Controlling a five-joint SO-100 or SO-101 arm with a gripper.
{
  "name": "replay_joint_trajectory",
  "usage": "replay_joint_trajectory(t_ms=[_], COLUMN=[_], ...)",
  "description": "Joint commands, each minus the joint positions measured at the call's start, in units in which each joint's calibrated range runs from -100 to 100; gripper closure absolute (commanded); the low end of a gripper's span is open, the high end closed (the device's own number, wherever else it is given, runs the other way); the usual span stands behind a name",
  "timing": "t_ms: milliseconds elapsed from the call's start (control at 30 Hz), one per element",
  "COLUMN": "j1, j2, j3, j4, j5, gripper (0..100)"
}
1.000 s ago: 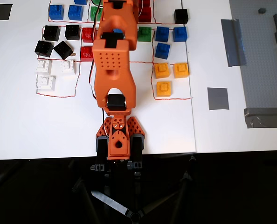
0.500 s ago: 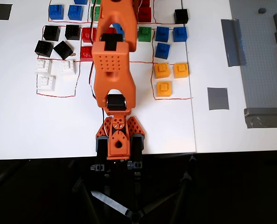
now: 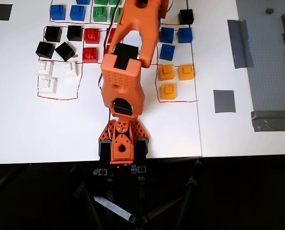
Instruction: Grab the block and put it in the grey marker
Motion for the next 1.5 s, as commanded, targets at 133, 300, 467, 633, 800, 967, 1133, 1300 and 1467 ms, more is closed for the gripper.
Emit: replay_joint_trajectory(t_ms=[133,300,467,633,800,967,1133,1300,1467], j1=[13.8,23.4,32.5,40.5,48.3,55.3,59.8,60.8,58.9], j2=[-11.3,-10.3,-8.2,-5.1,-2.0,2.3,7.4,11.6,14.3], j3=[-4.0,-6.5,-9.5,-12.7,-14.9,-15.2,-17.7,-19.5,-19.8], j4=[3.0,4.2,4.2,3.5,2.1,-0.9,-2.9,-2.9,-2.9], j5=[4.7,9.9,15.1,19.5,23.5,27.2,29.4,29.4,28.2], gripper=[100,100,100,100,100,100,100,100,100])
